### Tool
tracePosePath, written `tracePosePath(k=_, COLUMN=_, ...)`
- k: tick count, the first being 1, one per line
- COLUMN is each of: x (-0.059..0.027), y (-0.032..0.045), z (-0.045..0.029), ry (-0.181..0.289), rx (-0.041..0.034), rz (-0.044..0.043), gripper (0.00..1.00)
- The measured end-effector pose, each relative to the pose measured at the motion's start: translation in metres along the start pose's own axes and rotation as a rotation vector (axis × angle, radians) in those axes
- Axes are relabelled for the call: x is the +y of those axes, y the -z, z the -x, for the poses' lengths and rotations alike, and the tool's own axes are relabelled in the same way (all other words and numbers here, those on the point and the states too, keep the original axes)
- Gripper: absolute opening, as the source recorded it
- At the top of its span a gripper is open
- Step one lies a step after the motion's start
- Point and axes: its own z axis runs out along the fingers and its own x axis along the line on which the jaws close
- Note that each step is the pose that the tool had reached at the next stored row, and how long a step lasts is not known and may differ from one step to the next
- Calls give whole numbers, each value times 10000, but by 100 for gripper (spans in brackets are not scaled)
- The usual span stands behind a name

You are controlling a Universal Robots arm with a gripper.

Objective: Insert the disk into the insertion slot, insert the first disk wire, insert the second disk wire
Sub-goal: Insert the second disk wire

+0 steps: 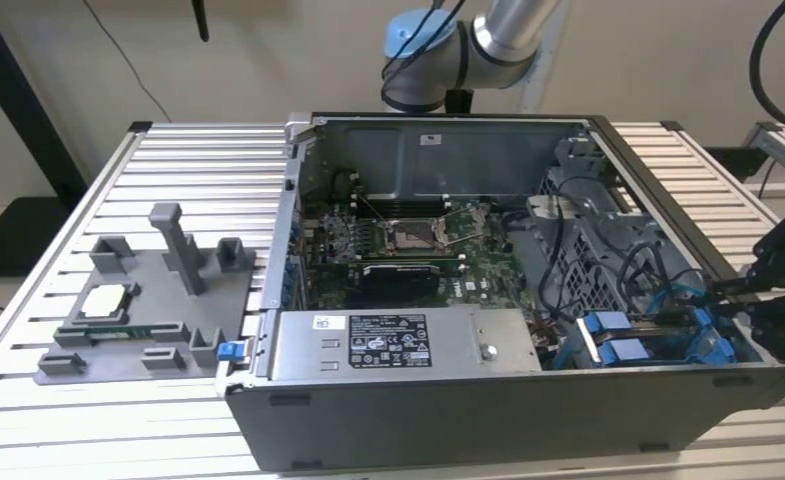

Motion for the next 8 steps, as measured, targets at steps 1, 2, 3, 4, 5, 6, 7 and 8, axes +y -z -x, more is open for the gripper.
tracePosePath(k=1, x=-1, y=-4, z=-2, ry=0, rx=-10, rz=2, gripper=100)
tracePosePath(k=2, x=-2, y=-8, z=-5, ry=0, rx=-24, rz=5, gripper=100)
tracePosePath(k=3, x=-2, y=-11, z=-8, ry=-4, rx=-46, rz=7, gripper=100)
tracePosePath(k=4, x=-3, y=-13, z=-9, ry=-11, rx=-72, rz=9, gripper=100)
tracePosePath(k=5, x=-3, y=-16, z=-10, ry=-21, rx=-101, rz=9, gripper=0)
tracePosePath(k=6, x=-3, y=-17, z=-10, ry=-31, rx=-124, rz=7, gripper=0)
tracePosePath(k=7, x=-3, y=-20, z=-11, ry=-41, rx=-148, rz=3, gripper=0)
tracePosePath(k=8, x=-3, y=-22, z=-11, ry=-51, rx=-170, rz=-3, gripper=0)
